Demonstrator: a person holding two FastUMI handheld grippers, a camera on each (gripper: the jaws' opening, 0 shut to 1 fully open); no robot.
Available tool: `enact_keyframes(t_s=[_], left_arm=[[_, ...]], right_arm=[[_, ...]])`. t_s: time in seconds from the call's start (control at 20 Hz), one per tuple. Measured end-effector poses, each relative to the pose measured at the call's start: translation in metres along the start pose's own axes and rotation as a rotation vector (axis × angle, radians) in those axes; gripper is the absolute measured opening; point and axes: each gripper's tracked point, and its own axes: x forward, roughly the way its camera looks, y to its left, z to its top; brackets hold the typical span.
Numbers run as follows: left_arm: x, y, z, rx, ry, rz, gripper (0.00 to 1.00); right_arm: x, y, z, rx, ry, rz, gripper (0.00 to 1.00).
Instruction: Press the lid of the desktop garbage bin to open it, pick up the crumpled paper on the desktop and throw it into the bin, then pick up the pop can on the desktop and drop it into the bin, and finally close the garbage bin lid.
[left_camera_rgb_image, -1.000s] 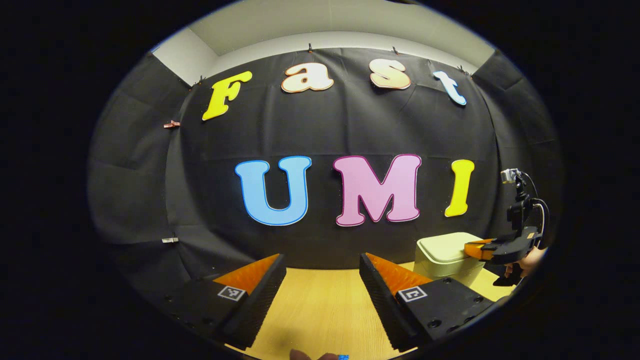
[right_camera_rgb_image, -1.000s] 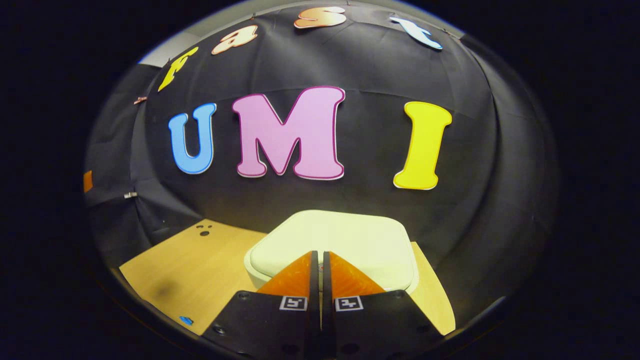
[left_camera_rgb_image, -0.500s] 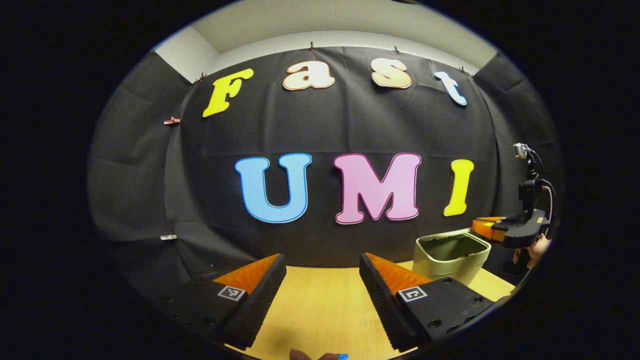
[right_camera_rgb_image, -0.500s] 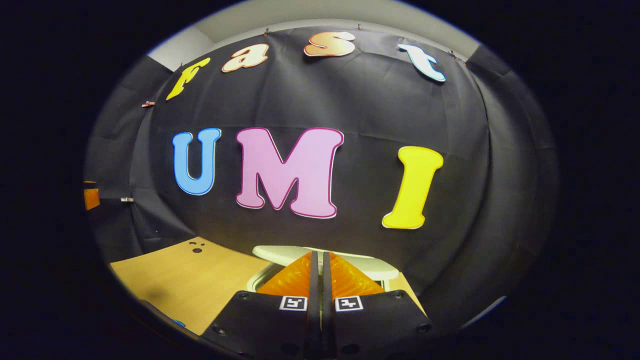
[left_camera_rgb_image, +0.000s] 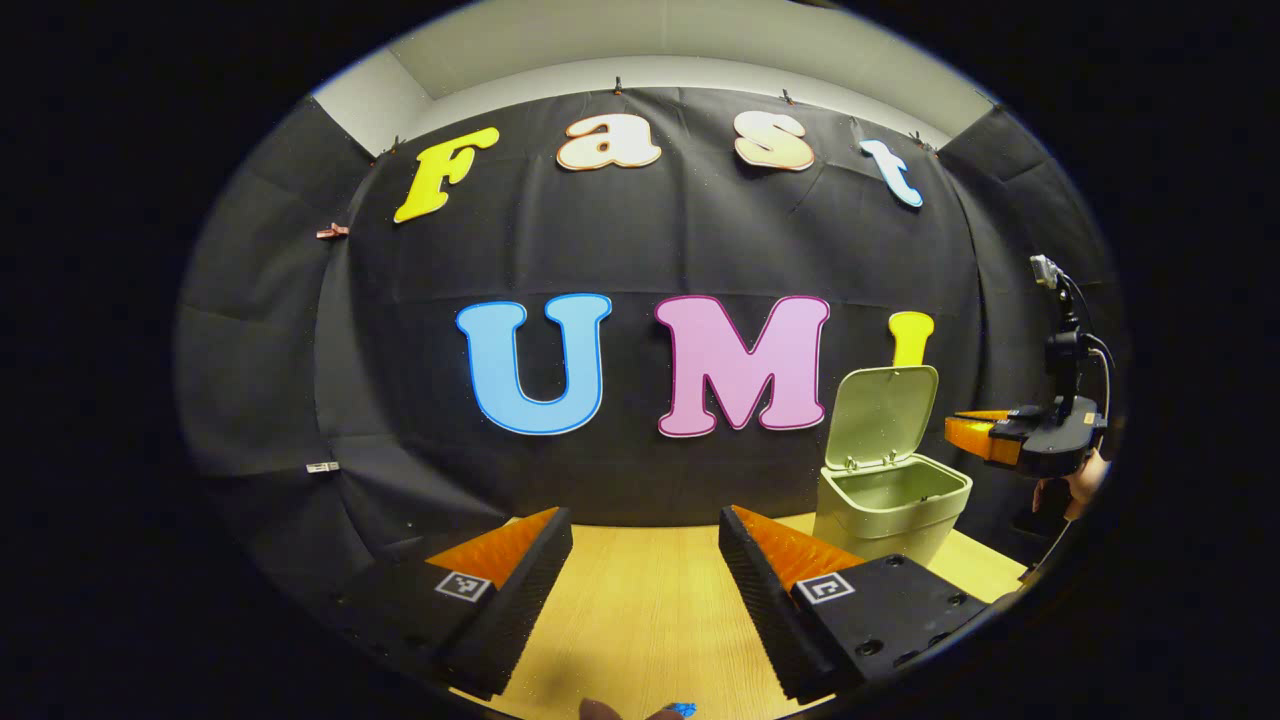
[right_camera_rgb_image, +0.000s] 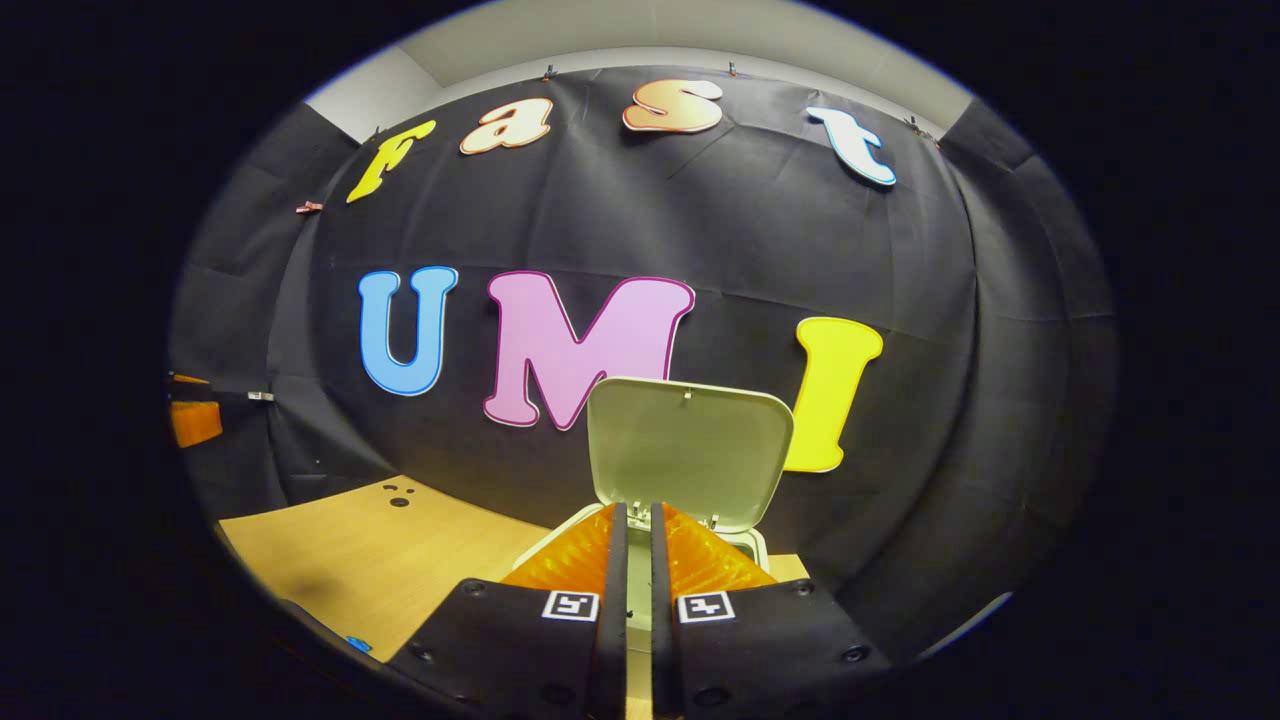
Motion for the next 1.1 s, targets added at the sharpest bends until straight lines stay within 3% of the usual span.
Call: enact_keyframes(t_s=[0.2,0.35,0.5,0.85,1.1], left_arm=[[-0.002,-0.007,-0.024,0.002,0.030,-0.067,0.95],[-0.004,-0.012,-0.050,0.013,0.070,-0.113,0.95],[-0.006,-0.016,-0.076,0.026,0.112,-0.142,0.95],[-0.016,-0.032,-0.156,0.065,0.254,-0.207,0.95],[-0.024,-0.046,-0.226,0.075,0.392,-0.255,0.92]], right_arm=[[-0.015,0.009,0.000,0.003,0.004,0.025,0.33],[-0.028,0.018,-0.003,0.013,0.018,0.054,0.40],[-0.041,0.025,-0.007,0.024,0.032,0.068,0.57],[-0.068,0.035,-0.015,0.028,0.052,0.075,0.68],[-0.089,0.035,-0.021,-0.027,0.067,0.076,0.67]])
